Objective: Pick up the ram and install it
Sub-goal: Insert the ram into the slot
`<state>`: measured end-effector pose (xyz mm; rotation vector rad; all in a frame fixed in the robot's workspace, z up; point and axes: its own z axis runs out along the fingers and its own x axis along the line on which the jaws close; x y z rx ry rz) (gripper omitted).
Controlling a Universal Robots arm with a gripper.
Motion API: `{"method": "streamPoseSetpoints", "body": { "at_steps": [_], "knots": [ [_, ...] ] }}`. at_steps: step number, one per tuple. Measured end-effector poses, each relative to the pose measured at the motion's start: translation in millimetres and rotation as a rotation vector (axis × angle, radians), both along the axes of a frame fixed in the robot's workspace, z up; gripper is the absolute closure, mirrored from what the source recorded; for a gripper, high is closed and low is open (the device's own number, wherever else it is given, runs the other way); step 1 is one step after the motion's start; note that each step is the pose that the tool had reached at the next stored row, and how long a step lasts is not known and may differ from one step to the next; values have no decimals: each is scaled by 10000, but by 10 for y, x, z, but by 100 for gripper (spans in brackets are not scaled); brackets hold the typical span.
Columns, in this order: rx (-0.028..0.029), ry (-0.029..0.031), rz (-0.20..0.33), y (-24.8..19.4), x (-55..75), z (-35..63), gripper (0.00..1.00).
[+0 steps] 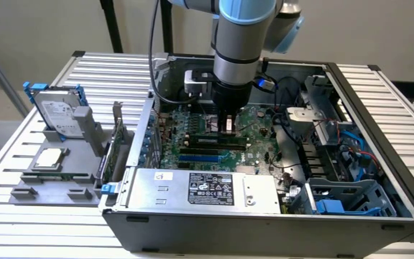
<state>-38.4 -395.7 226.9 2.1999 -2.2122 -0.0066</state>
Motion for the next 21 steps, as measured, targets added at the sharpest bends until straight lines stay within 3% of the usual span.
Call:
{"method": "streamPoseSetpoints", "body": {
  "at_steps": [4,10,21],
  "knots": [
    [-2,-1,2,15,1,-7,86],
    [-70,0,1,17,1,-22,86],
    [-113,1,1,18,1,-44,86]
  ]
}}
